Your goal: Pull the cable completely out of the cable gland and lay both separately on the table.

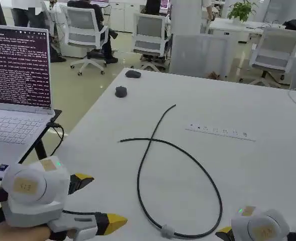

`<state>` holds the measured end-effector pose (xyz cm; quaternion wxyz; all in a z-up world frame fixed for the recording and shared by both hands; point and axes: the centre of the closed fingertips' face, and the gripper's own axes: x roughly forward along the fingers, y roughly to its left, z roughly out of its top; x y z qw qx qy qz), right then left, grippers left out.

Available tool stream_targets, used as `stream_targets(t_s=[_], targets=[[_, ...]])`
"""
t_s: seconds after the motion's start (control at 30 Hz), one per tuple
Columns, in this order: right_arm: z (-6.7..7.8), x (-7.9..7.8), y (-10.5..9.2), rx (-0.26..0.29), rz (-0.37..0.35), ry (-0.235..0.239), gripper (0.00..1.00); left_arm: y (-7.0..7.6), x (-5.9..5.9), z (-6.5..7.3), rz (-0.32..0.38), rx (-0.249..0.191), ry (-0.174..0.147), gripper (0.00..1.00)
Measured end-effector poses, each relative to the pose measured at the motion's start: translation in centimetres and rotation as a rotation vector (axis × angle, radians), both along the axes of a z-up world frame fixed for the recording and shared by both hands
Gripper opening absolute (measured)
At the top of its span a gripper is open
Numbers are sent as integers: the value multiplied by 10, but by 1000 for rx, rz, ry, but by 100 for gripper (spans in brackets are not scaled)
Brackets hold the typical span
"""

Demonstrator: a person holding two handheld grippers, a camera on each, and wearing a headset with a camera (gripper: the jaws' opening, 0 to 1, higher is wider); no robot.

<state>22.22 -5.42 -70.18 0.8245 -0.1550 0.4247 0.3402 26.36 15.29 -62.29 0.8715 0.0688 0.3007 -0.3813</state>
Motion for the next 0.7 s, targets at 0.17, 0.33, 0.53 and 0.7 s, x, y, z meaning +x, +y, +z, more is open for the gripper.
stream_targets(t_s=[0.17,0.33,0.53,0.7], targets=[[1,3,-3,-4,-12,-10,52,0,0,-2,-9,13,3,69],[0,1,-4,-22,-4,-4,52,-1,0,-1,-11,6,3,69],[0,2,-8,-25,-25,-5,52,-1,1,1,-5,-1,1,68],[-3,0,-7,-33,-12,9,51,1,2,1,1,2,-4,68]])
